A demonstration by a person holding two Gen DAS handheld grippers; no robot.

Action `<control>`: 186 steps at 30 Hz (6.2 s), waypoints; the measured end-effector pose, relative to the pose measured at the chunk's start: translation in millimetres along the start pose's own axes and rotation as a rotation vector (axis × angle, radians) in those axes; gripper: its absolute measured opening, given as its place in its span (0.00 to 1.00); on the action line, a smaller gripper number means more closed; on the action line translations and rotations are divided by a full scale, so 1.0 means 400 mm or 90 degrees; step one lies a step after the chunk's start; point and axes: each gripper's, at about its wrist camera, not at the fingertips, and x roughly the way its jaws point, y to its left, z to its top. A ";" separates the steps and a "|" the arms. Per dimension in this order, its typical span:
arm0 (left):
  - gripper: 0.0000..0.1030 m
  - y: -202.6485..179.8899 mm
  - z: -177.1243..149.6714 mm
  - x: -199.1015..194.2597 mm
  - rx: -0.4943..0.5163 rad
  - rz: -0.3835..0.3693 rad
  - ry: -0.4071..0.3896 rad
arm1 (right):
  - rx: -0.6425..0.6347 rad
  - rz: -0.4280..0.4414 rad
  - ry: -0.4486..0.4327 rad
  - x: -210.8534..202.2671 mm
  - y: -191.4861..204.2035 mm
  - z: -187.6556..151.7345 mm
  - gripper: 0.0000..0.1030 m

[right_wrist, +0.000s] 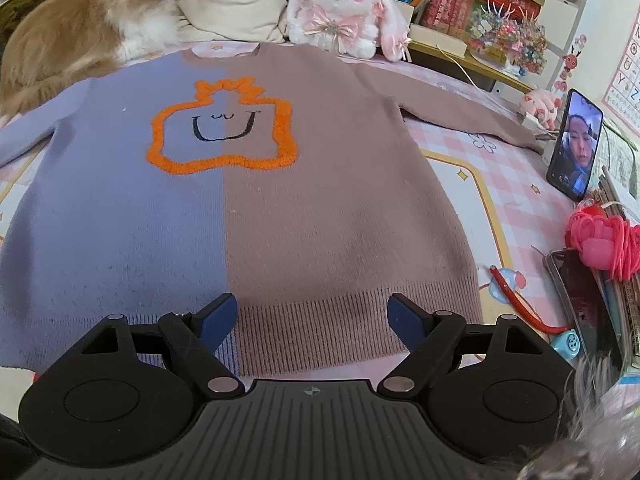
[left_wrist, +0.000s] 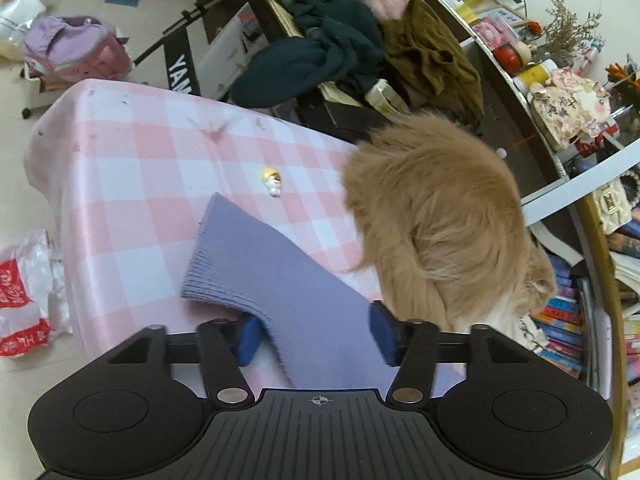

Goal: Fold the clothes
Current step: 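Grasp the lavender sleeve cuff with the left gripper and lift it, then fold the lavender sleeve across the sweater front and open the left gripper, then move the open right gripper to the mauve sleeve cuff, then grasp the mauve sleeve cuff with the right gripper and lift it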

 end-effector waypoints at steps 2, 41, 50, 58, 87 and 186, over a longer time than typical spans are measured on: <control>0.23 0.007 0.002 0.003 -0.006 0.013 -0.003 | -0.001 -0.003 -0.002 -0.001 -0.005 -0.004 0.79; 0.03 -0.847 -0.619 0.151 0.459 -0.119 0.088 | -0.211 0.256 -0.045 0.126 -0.279 0.059 0.79; 0.11 -0.884 -0.702 0.182 0.504 -0.079 0.105 | -0.226 0.303 -0.039 0.145 -0.299 0.071 0.79; 0.65 -0.885 -0.730 0.116 0.561 -0.110 0.077 | -0.232 0.326 -0.042 0.150 -0.310 0.074 0.82; 0.63 -0.413 -0.536 0.027 0.587 0.175 0.108 | 0.089 0.163 -0.028 0.151 -0.384 0.120 0.35; 0.94 -0.453 -0.844 -0.118 0.685 0.277 0.015 | 0.397 0.191 -0.219 0.401 -0.767 0.433 0.07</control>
